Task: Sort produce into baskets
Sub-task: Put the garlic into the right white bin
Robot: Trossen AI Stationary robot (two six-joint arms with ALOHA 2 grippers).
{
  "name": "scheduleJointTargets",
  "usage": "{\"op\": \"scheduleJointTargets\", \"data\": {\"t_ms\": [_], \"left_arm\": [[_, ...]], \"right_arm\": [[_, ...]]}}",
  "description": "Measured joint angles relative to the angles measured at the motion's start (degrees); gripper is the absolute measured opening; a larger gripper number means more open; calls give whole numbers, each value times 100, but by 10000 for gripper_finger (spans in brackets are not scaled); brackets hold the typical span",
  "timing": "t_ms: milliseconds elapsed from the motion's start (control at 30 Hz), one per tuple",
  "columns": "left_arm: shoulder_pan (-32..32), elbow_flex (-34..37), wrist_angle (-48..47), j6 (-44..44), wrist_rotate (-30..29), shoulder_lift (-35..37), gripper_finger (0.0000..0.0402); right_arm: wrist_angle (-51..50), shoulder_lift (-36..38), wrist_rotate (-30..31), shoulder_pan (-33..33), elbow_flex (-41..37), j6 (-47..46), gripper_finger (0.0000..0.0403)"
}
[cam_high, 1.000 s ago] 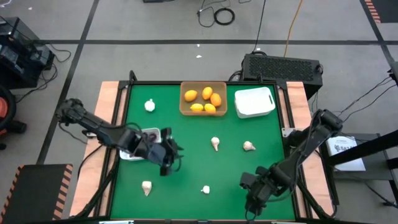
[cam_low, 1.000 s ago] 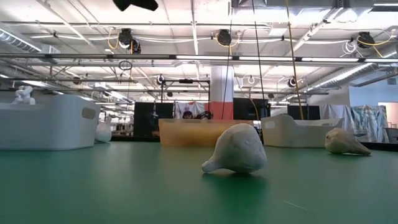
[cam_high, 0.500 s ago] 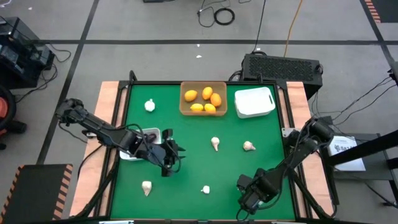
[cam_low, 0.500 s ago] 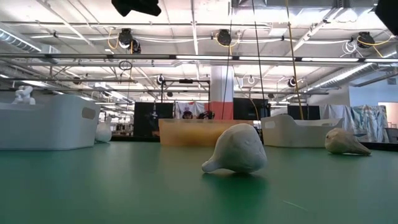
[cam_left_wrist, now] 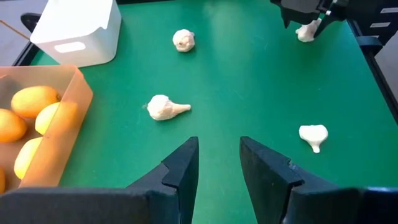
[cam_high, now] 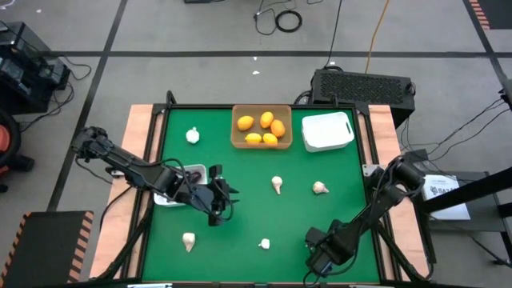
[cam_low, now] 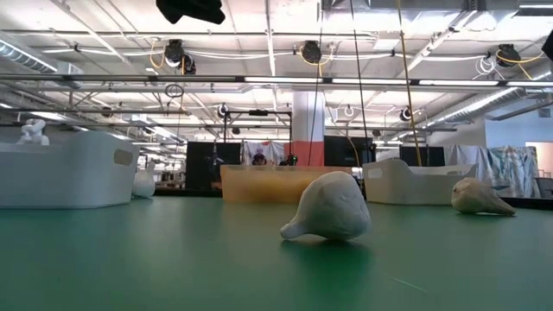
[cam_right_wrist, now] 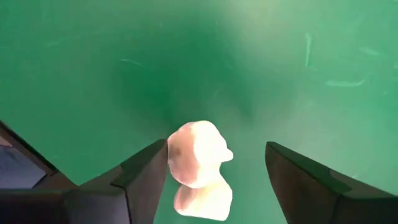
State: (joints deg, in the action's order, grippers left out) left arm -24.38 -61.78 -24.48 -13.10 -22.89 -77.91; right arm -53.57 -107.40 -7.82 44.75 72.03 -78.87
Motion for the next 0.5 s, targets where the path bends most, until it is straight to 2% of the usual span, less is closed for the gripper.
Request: {"op": "scheduleJointTargets", "data": {"t_ms": [267, 500], "left_arm": [[0, -2, -1, 0, 1, 0, 125], [0, -4, -1, 0, 1, 0, 125]], "right_arm": [[10, -52, -2, 0, -4, 0, 236], [12, -49, -179, 0, -4, 10, 188]]}}
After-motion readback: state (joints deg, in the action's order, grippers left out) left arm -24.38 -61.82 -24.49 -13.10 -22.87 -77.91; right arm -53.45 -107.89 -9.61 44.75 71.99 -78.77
